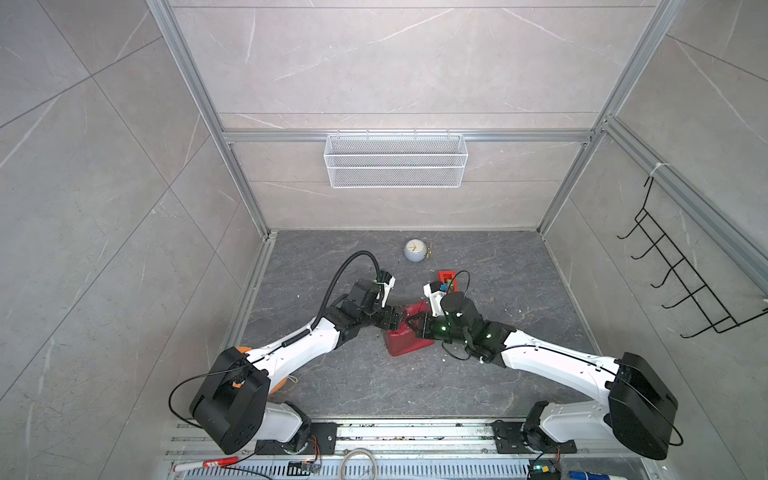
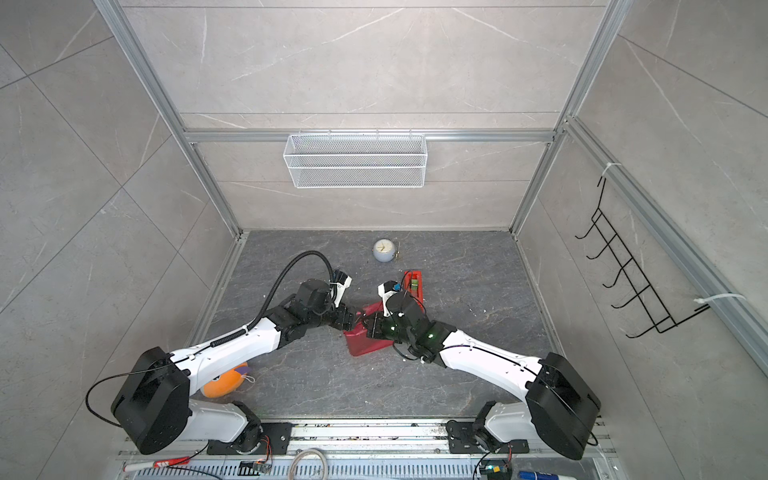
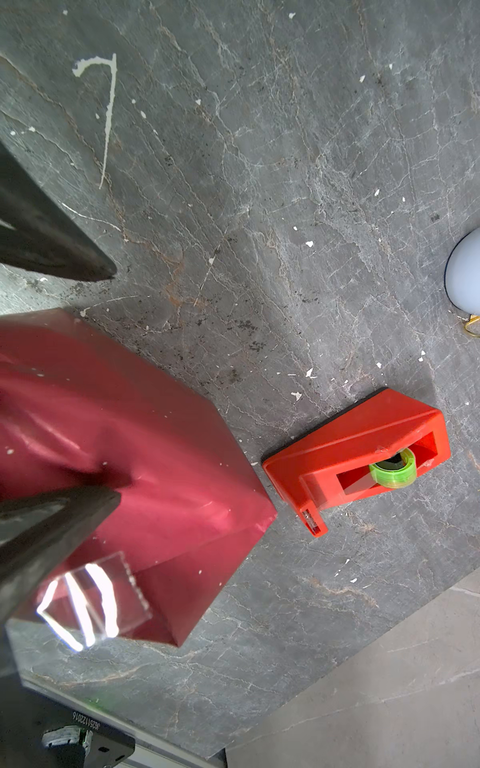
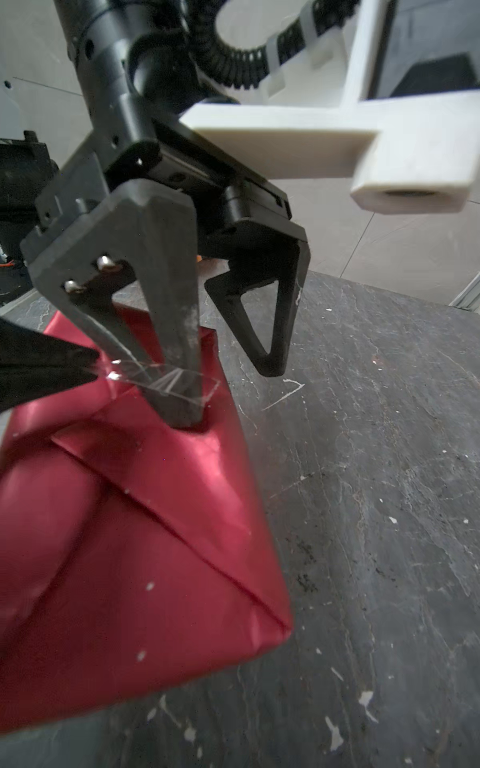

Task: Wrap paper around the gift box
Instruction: 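Carry the tape strip to the box's folded top end with the right gripper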

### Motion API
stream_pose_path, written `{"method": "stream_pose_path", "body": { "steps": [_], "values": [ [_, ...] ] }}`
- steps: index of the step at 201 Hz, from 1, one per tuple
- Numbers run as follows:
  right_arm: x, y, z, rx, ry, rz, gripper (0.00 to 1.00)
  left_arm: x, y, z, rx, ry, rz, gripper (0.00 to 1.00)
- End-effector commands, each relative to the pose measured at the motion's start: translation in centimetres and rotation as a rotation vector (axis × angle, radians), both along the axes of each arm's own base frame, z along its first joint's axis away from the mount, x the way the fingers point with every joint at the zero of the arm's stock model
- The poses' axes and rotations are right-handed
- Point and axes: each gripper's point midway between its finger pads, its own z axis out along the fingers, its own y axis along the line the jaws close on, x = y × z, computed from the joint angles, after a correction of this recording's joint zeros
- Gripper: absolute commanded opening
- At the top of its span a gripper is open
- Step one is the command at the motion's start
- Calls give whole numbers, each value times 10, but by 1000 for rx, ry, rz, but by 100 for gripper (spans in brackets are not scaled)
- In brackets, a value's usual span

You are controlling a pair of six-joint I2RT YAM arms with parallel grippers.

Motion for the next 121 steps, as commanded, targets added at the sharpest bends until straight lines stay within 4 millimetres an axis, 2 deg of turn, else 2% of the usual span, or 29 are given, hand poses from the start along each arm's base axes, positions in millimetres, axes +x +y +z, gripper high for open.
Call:
{"method": "stream_pose_path", "body": {
  "steps": [1, 121],
  "values": [
    [4, 2, 5, -47, -50, 17, 0, -14, 13, -29, 96, 62, -16, 79],
    [5, -2, -3, -115, -84, 34, 0, -14, 14, -30, 98, 62, -13, 79]
  ]
}}
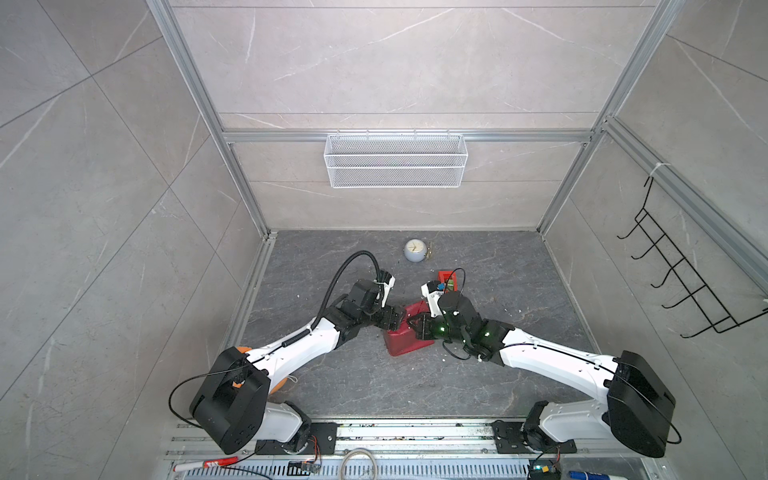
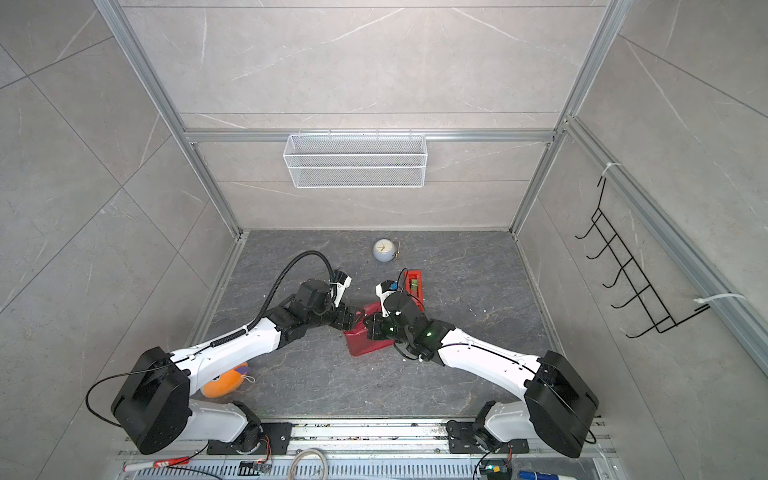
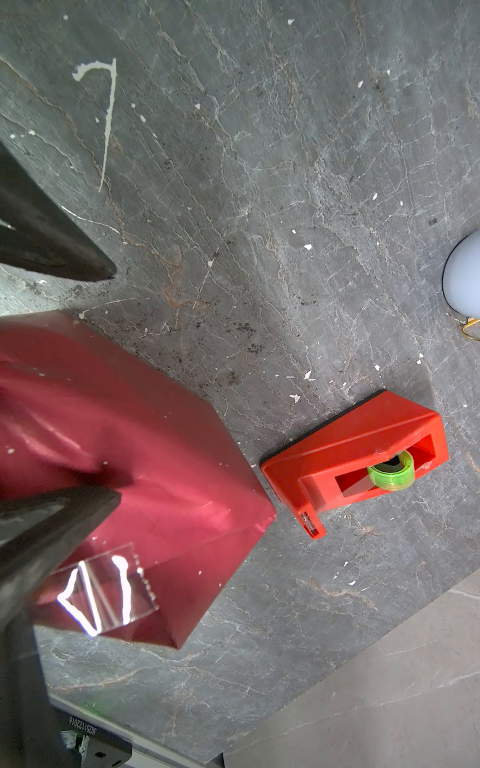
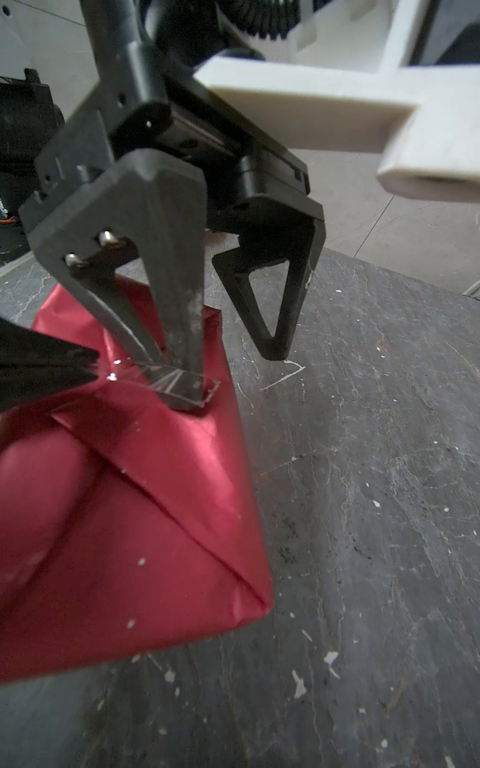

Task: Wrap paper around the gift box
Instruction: 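Carry the tape strip to the box's folded top end with the right gripper, then press the tape strip onto the folded flap with the right gripper while the left holds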

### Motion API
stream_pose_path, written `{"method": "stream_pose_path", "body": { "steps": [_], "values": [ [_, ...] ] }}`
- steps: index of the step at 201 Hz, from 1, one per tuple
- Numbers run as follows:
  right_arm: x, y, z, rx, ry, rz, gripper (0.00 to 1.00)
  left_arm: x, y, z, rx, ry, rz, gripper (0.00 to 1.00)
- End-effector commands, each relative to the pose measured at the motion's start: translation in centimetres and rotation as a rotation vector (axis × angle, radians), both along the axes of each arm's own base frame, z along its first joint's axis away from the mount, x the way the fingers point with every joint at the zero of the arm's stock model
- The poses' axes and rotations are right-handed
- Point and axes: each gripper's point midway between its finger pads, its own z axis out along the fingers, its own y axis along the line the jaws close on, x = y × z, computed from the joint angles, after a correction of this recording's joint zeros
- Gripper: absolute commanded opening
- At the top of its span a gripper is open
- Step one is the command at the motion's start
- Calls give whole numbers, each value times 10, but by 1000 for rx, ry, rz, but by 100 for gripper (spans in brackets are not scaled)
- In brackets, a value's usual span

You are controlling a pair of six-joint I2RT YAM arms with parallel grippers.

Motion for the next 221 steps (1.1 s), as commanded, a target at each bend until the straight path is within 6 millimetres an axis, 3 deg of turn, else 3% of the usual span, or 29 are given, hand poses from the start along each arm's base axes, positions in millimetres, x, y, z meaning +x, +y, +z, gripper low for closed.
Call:
{"method": "stream_pose_path", "body": {
  "steps": [1, 88, 163, 221],
  "values": [
    [3, 3, 2, -25, -24, 7, 0, -15, 13, -30, 95, 67, -18, 79],
    [6, -2, -5, -92, -63, 23, 0, -16, 13, -31, 93, 68, -16, 79],
    [0, -13, -37, -239, -109, 104, 0, -16, 14, -30, 93, 68, -16, 79],
    [-3, -18, -47, -341, -193, 182, 0, -16, 14, -29, 93, 65, -18, 79]
  ]
}}
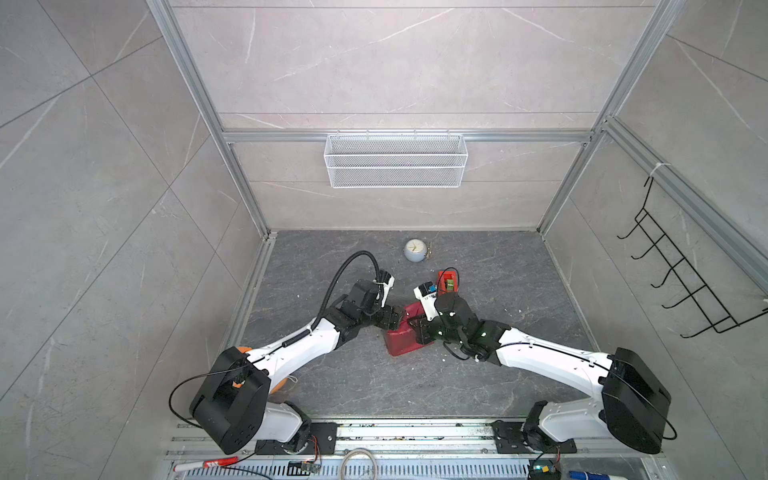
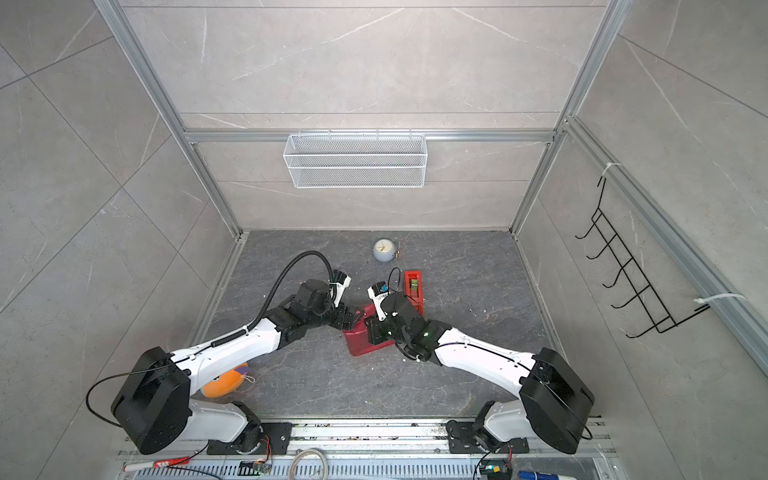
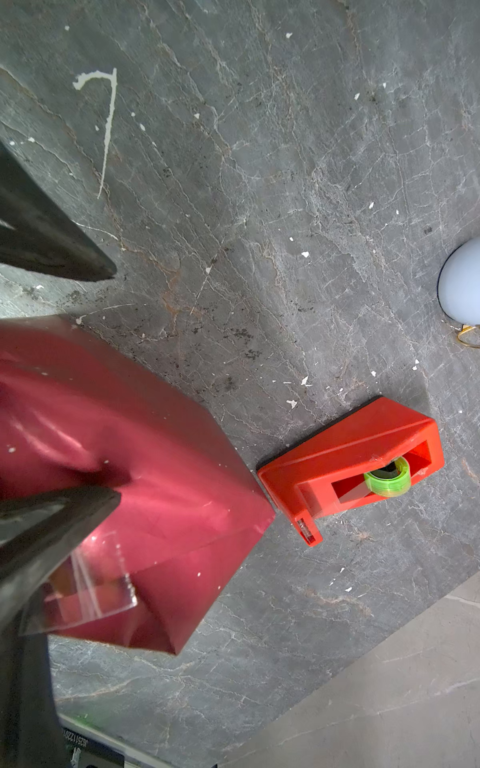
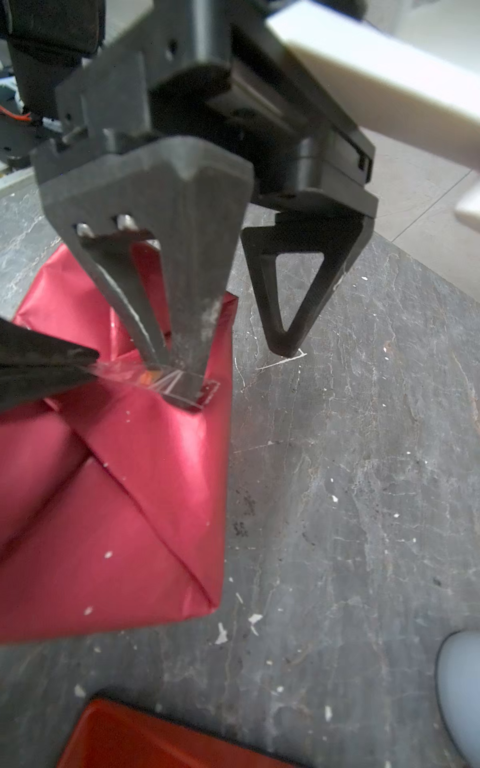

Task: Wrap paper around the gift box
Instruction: 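Press the tape strip onto the folded flap with the right gripper while the left holds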

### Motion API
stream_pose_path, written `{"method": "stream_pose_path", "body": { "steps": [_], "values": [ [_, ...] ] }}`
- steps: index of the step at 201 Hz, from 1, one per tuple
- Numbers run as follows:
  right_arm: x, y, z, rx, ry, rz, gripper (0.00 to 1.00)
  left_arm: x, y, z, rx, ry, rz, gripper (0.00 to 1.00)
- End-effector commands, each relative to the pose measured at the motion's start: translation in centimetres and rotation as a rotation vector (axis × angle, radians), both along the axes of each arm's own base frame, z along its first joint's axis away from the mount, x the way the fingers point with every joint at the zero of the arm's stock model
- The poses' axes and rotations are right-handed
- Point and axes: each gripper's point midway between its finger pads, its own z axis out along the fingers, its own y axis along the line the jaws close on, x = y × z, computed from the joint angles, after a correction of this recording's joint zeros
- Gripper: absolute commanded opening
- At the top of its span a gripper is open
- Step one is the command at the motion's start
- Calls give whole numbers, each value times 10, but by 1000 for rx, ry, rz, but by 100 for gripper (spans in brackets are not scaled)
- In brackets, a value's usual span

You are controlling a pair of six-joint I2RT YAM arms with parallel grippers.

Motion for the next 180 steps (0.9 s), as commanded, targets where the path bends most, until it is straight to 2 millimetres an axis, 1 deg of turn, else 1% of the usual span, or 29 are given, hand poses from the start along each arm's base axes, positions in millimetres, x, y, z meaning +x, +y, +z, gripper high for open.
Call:
{"method": "stream_pose_path", "body": {
  "steps": [1, 29, 63, 128, 180],
  "values": [
    [-8, -16, -37, -162, 1, 32, 0, -19, 12, -28, 88, 77, -30, 79],
    [-7, -17, -35, -183, -41, 51, 0, -19, 12, -29, 91, 78, -30, 79],
    [-5, -15, -33, -191, -57, 63, 3, -19, 12, -28, 89, 78, -30, 79],
    [0, -7, -14, -145, -92, 65, 9, -19, 12, -29, 94, 80, -34, 79],
    [3, -2, -6, -131, -105, 72, 11, -20, 12, -30, 94, 81, -36, 79]
  ]
}}
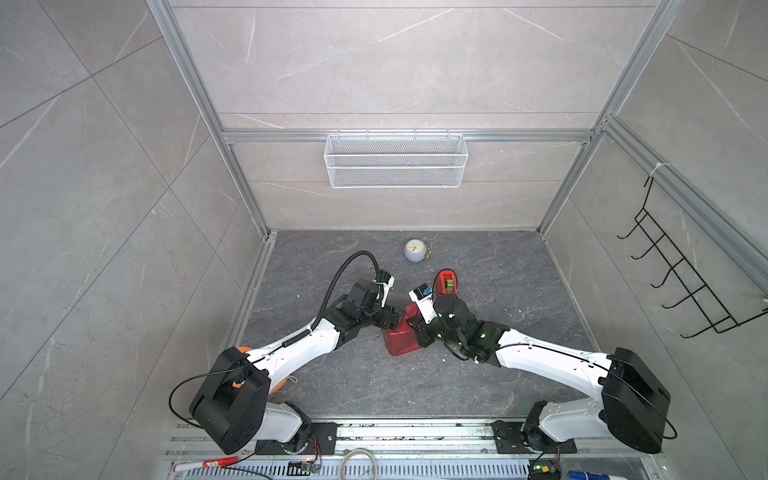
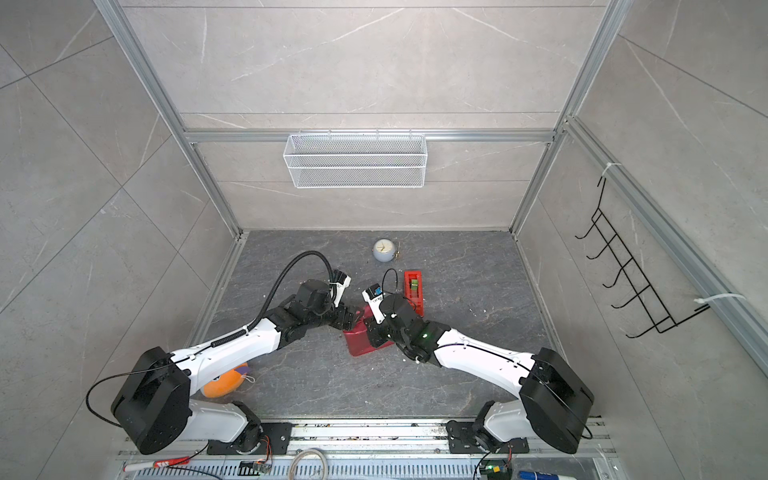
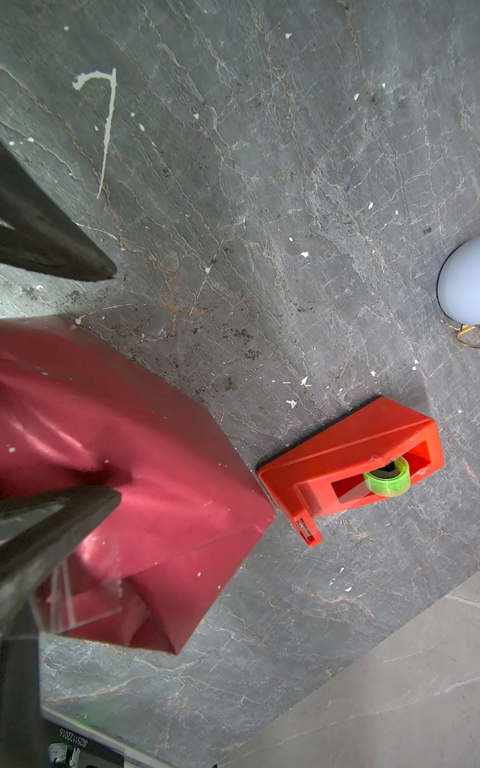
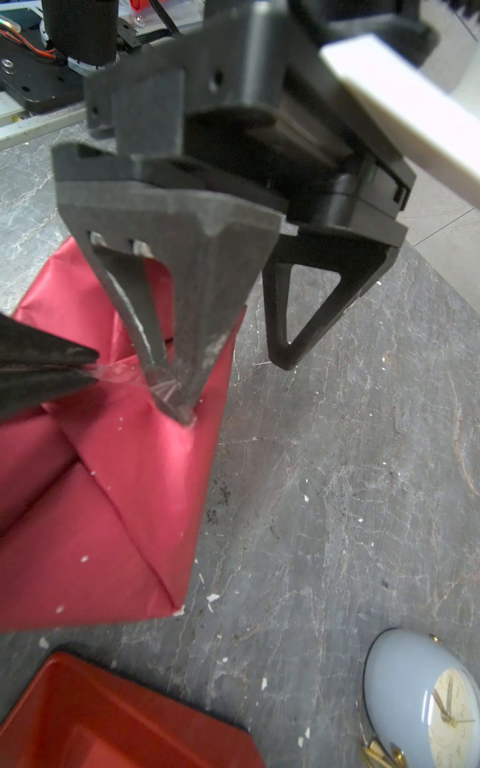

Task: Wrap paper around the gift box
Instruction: 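Press the tape strip onto the folded flap with the right gripper while the left holds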

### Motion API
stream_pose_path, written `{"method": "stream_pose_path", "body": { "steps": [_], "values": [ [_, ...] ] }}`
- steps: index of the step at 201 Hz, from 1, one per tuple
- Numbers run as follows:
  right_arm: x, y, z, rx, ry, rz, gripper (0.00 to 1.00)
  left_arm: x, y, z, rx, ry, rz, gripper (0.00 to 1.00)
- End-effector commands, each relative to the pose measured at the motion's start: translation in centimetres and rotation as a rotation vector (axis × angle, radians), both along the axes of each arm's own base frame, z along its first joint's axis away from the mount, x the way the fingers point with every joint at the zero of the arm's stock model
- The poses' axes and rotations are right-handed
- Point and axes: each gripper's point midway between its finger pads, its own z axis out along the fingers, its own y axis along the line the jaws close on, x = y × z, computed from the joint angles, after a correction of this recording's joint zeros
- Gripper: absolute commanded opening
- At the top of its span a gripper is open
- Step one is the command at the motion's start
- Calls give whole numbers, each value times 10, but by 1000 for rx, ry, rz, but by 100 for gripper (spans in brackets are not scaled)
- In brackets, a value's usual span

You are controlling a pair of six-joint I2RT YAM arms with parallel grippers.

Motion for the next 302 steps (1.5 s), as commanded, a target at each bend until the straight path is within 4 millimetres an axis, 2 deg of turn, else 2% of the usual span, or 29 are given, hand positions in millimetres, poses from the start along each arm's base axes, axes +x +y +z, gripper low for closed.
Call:
{"method": "stream_pose_path", "body": {
  "steps": [1, 120, 302],
  "values": [
    [3, -3, -8, -56, 2, -5, 11, -20, 13, -30, 94, 82, -35, 79],
    [8, 2, 2, -52, -23, -2, 16, -21, 14, -31, 95, 84, -33, 79],
    [19, -9, 16, -55, -58, -50, 28, -22, 15, -32, 100, 81, -32, 79]
  ]
}}
